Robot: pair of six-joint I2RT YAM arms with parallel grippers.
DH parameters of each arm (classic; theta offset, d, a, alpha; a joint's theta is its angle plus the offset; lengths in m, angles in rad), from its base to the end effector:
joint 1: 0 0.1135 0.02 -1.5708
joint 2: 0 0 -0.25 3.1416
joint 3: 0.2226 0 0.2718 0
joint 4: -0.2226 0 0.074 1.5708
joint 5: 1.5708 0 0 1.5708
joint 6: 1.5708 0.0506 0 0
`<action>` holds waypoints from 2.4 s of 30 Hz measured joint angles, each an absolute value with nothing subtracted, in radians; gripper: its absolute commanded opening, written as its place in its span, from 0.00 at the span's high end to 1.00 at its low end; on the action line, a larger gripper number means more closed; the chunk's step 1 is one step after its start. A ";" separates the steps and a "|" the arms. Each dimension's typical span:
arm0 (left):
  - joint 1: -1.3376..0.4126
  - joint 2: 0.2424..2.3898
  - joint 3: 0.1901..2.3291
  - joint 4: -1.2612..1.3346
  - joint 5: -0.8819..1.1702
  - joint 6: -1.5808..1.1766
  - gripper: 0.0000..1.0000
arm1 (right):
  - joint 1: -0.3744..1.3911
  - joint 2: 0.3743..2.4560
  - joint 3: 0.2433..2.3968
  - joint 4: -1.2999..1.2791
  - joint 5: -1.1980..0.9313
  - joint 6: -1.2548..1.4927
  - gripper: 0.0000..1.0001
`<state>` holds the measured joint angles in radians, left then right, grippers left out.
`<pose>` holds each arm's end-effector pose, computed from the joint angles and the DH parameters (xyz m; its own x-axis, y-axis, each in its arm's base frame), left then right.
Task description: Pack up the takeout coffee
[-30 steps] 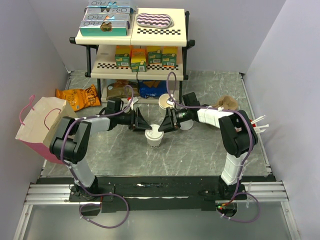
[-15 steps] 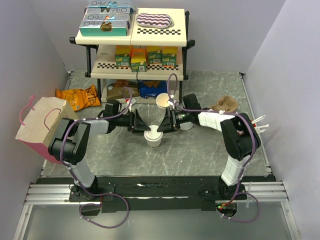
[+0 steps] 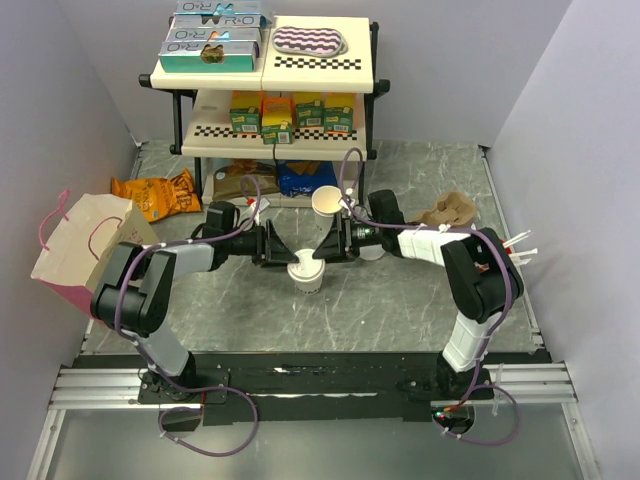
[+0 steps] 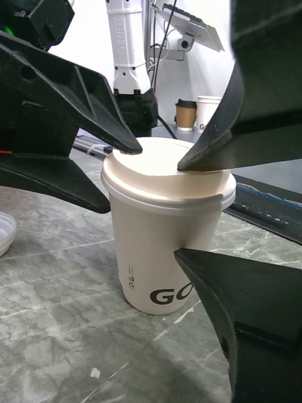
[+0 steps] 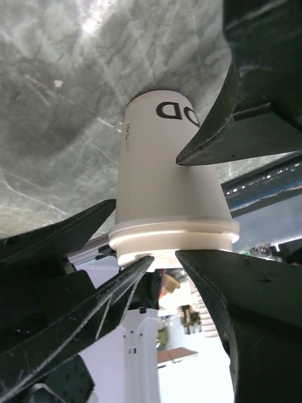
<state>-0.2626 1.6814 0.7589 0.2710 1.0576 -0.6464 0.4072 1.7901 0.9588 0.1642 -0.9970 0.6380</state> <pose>0.3112 -0.1293 0.1270 -0.9472 -0.0516 -0.3166 0.2831 0.3297 -0.9006 0.3294 0.1884 0.1393 -0.9452 -0.0556 -0.3216 -0.3210 0.3364 0.8853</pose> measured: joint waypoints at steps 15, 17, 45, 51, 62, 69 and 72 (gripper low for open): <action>-0.269 1.675 0.745 0.289 1.047 -0.648 0.43 | 0.409 1.747 0.871 0.231 -0.956 0.706 0.47; -0.269 1.680 0.745 0.295 1.049 -0.649 0.43 | 0.409 1.745 0.860 0.251 -0.953 0.717 0.48; -0.274 1.654 0.693 0.390 1.037 -0.687 0.36 | 0.452 1.662 0.852 0.134 -0.907 0.568 0.28; -0.275 1.639 0.683 0.384 1.027 -0.703 0.31 | 0.452 1.657 0.884 0.049 -0.909 0.496 0.25; -0.276 1.584 0.727 0.348 1.021 -0.677 0.20 | 0.451 1.618 0.937 -0.088 -0.922 0.388 0.23; -0.276 1.547 0.786 0.191 0.963 -0.551 0.21 | 0.451 1.587 0.937 -0.144 -0.923 0.353 0.22; -0.276 1.550 0.838 0.135 0.939 -0.489 0.22 | 0.451 1.571 0.936 -0.176 -0.913 0.346 0.22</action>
<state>-0.2764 1.5497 0.8375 0.1349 0.9390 -0.4892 0.4511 1.5711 0.9363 -0.1764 -0.9134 0.3458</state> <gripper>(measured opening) 0.788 0.781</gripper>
